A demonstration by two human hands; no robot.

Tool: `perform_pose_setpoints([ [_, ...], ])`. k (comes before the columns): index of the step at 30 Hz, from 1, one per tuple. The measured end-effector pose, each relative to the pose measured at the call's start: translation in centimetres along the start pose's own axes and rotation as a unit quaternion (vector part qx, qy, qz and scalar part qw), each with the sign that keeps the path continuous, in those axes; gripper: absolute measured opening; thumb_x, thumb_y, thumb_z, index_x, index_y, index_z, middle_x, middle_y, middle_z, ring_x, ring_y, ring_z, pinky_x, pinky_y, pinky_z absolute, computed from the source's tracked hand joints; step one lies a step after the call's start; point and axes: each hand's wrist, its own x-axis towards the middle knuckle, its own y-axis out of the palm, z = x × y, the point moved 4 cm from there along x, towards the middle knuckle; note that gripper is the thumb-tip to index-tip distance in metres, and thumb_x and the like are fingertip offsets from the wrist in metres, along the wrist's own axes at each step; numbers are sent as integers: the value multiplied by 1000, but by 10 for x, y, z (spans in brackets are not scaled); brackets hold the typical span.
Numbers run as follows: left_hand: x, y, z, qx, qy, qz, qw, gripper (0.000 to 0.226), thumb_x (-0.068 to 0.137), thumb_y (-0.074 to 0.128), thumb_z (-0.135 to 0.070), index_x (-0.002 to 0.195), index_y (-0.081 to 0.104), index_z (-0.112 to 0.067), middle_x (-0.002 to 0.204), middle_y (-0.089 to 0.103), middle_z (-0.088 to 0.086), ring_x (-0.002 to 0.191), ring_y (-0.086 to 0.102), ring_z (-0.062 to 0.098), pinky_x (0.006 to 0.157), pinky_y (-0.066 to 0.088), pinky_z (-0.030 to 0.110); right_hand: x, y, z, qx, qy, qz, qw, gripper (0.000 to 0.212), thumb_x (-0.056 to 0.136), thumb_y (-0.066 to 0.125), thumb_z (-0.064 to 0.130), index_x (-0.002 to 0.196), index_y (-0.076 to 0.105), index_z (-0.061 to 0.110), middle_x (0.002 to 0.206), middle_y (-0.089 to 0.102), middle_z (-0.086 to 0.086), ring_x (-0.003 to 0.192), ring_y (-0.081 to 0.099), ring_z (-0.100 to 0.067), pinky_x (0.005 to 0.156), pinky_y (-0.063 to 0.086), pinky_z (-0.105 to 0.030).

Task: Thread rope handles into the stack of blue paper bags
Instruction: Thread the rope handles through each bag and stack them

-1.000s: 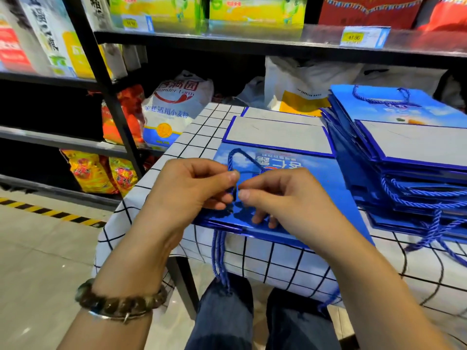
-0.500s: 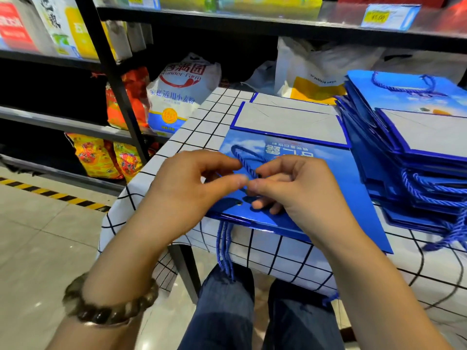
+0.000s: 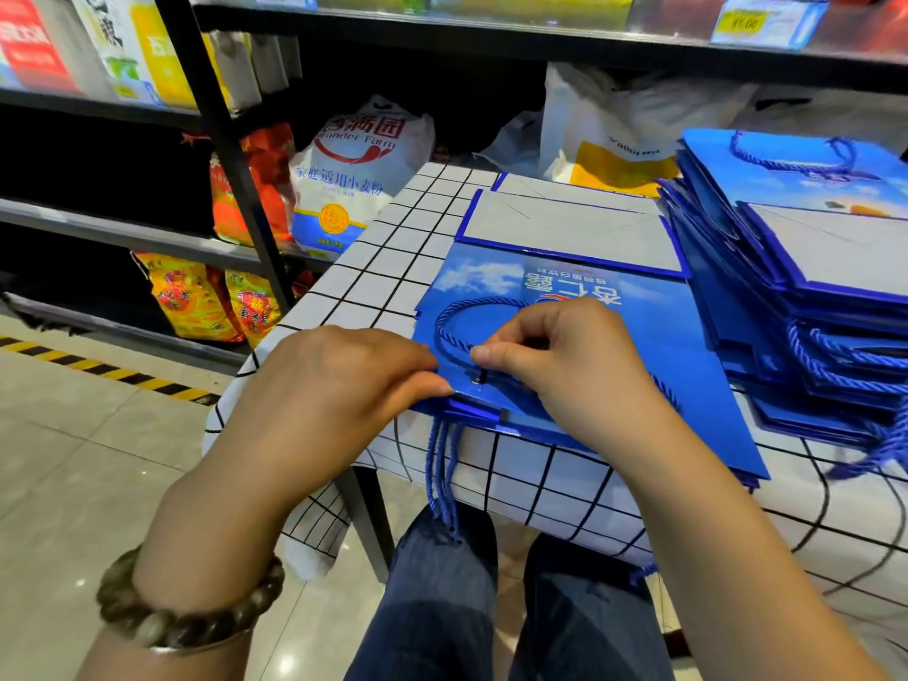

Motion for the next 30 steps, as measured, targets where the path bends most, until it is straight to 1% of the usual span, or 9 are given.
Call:
perform_pose_setpoints([
  [5,-3,1,-3,22,18,-36,999,38,83,46,-42,78,70,-14,71,71,3,59,67,23,47,53,36,1,-2,4,3,7,-6,1000,20,77,71,28,63,66,15,59,60,5,51,47,-4,62,43,-26],
  [9,-4,1,-4,25,30,-56,998,34,85,48,-39,81,70,-14,74,71,3,61,68,23,47,53,36,1,-1,4,1,6,-5,1000,20,77,70,30,62,65,17,60,61,7,54,50,-4,62,44,-26],
  [13,-4,1,-4,34,28,-73,996,33,86,47,-38,80,70,-14,72,70,2,60,67,24,46,52,36,0,1,3,-92,-18,21,995,24,81,64,34,61,63,22,57,58,11,59,52,-3,63,45,-27],
  [15,-4,1,-3,38,18,-93,995,34,87,47,-37,81,71,-13,70,70,2,59,66,24,45,51,36,-6,0,6,-156,-72,47,984,24,88,53,35,72,65,22,76,59,6,78,54,-13,76,46,-34],
  [17,-4,1,-3,41,8,-118,992,32,87,49,-35,82,71,-13,70,70,3,59,67,25,46,52,37,-13,-1,8,-172,-104,101,974,27,87,44,36,91,67,23,94,56,5,92,51,-12,86,42,-33],
  [20,-2,1,-4,47,-28,-141,988,29,88,49,-35,83,70,-15,75,70,2,65,67,25,50,52,37,-16,-1,6,-223,-125,144,956,36,87,47,22,121,57,20,110,52,4,107,47,-14,94,39,-29],
  [22,-2,1,-7,25,-66,-162,984,27,86,50,-36,79,67,-16,82,70,0,74,66,24,58,52,37,-14,-1,7,-239,-135,127,953,36,89,49,13,124,55,20,111,53,1,107,48,-18,92,38,-29],
  [25,-4,4,-16,0,-94,-181,979,27,82,54,-36,68,68,-18,91,71,-1,83,62,16,72,47,30,-12,-1,11,-261,-138,116,948,32,91,46,14,119,57,24,107,55,1,103,50,-19,85,42,-34],
  [30,1,16,-23,76,-160,-109,978,30,74,54,-44,69,74,-22,87,72,1,82,66,26,74,46,34,-9,-2,13,-280,-146,110,942,20,91,48,19,104,61,26,95,57,2,93,53,-22,77,46,-41],
])
